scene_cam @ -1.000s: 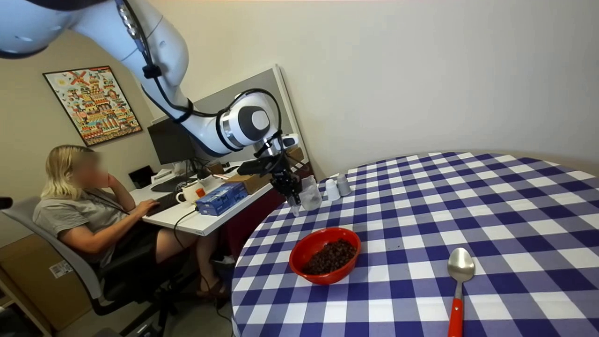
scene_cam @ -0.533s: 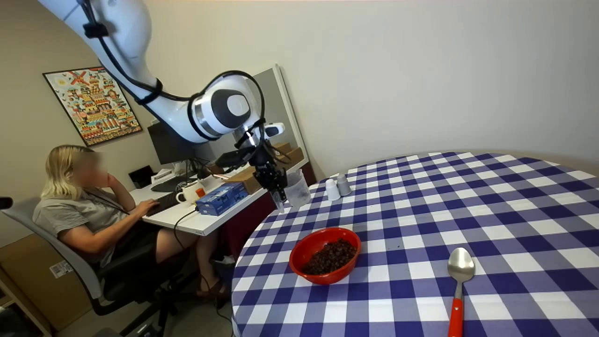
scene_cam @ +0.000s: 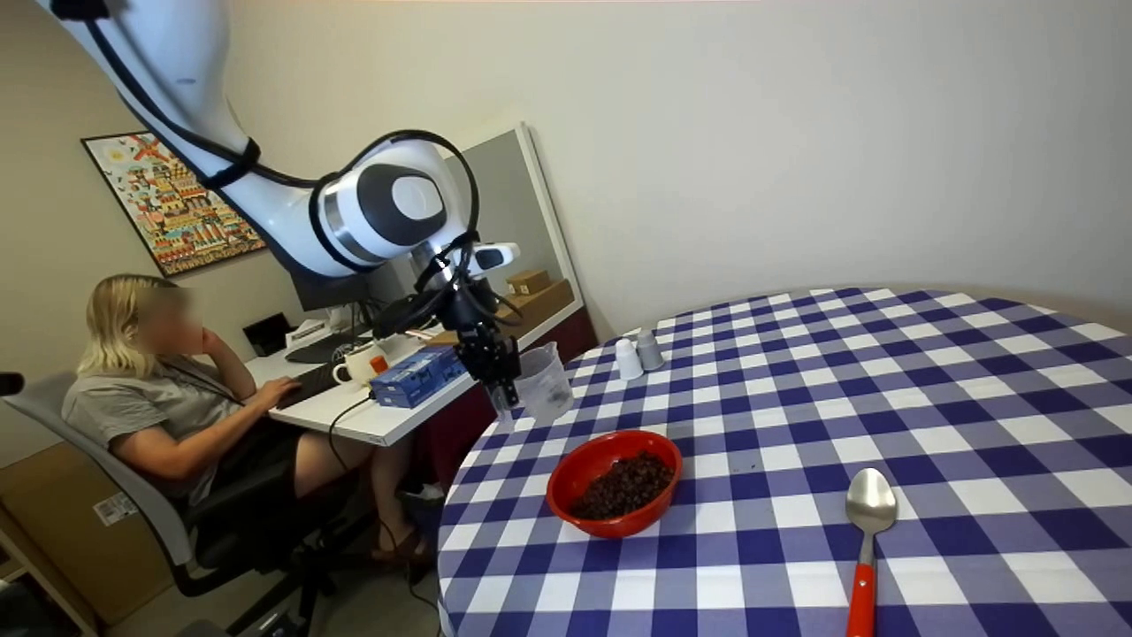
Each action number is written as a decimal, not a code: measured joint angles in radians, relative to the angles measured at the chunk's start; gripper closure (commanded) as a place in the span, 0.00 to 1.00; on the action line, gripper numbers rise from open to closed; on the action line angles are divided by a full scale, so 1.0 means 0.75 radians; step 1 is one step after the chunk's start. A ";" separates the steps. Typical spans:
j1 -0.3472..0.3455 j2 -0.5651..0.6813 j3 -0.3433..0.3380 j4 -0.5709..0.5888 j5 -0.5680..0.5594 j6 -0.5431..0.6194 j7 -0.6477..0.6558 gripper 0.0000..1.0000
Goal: Pour the contents of the jug into the red bowl
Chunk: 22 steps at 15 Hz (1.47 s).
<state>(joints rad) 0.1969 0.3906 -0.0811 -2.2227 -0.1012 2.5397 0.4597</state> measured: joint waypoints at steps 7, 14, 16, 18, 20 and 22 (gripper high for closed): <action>0.000 0.020 -0.014 -0.141 -0.081 0.001 0.062 0.92; 0.004 0.052 0.008 -0.167 -0.060 0.001 0.062 0.91; 0.004 0.059 0.025 -0.170 -0.030 0.001 0.060 0.48; 0.002 0.067 0.042 -0.170 0.011 0.000 0.057 0.42; -0.004 0.069 0.058 -0.170 0.053 -0.002 0.048 0.27; -0.013 0.068 0.073 -0.169 0.094 -0.003 0.035 0.12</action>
<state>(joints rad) 0.1873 0.4420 -0.0264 -2.3497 -0.0308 2.5376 0.4863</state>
